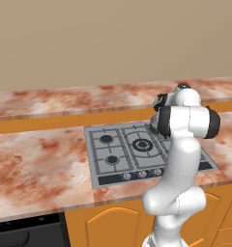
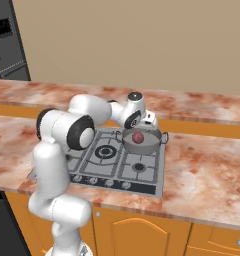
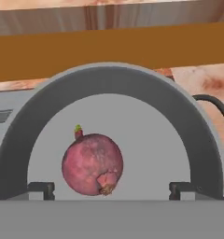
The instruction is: Turn on the burner for the pot on the stove. Wait thirty seconds for the pot to heat up. Then add the onion to the pot.
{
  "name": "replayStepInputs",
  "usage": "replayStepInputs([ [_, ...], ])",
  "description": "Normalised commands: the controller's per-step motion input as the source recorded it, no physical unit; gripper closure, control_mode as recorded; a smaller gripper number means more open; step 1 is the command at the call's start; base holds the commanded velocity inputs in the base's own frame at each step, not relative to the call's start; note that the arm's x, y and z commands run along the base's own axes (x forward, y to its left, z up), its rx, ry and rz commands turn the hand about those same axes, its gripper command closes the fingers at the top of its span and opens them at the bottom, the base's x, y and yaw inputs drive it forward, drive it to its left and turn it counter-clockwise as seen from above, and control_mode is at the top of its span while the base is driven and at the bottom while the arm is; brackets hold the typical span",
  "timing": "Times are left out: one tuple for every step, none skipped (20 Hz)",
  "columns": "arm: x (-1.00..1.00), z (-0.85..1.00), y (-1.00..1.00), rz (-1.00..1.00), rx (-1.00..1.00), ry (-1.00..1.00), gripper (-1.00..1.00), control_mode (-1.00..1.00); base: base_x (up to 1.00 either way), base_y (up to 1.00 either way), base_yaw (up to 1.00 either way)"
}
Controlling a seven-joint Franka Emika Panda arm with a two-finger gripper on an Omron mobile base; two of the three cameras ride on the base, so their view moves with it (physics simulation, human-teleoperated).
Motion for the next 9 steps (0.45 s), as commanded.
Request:
replayStepInputs([
  [-0.66, 1.0, 0.0, 0.0, 0.07, -0.17, -1.0, -1.0, 0.0, 0.0, 0.0],
  [-0.76, 1.0, 0.0, 0.0, 0.07, -0.15, -1.0, -1.0, 0.0, 0.0, 0.0],
  [-0.8, 0.98, 0.0, 0.0, 0.06, -0.11, -1.0, -1.0, 0.0, 0.0, 0.0],
  [-0.82, 0.81, 0.0, 0.0, 0.07, -0.05, -1.0, -1.0, 0.0, 0.0, 0.0],
  [-0.85, 0.77, 0.0, 0.0, 0.05, -0.03, -1.0, -1.0, 0.0, 0.0, 0.0],
  [-0.84, 0.82, 0.0, 0.0, 0.04, -0.02, -1.0, -1.0, 0.0, 0.0, 0.0],
  [-0.84, 0.76, 0.0, 0.0, 0.03, 0.0, -1.0, -1.0, 0.0, 0.0, 0.0],
  [-0.81, 0.74, 0.01, 0.0, 0.03, 0.0, -1.0, -1.0, 0.0, 0.0, 0.0],
  [-0.81, 0.67, 0.03, 0.0, 0.02, 0.0, -1.0, -1.0, 0.0, 0.0, 0.0],
])
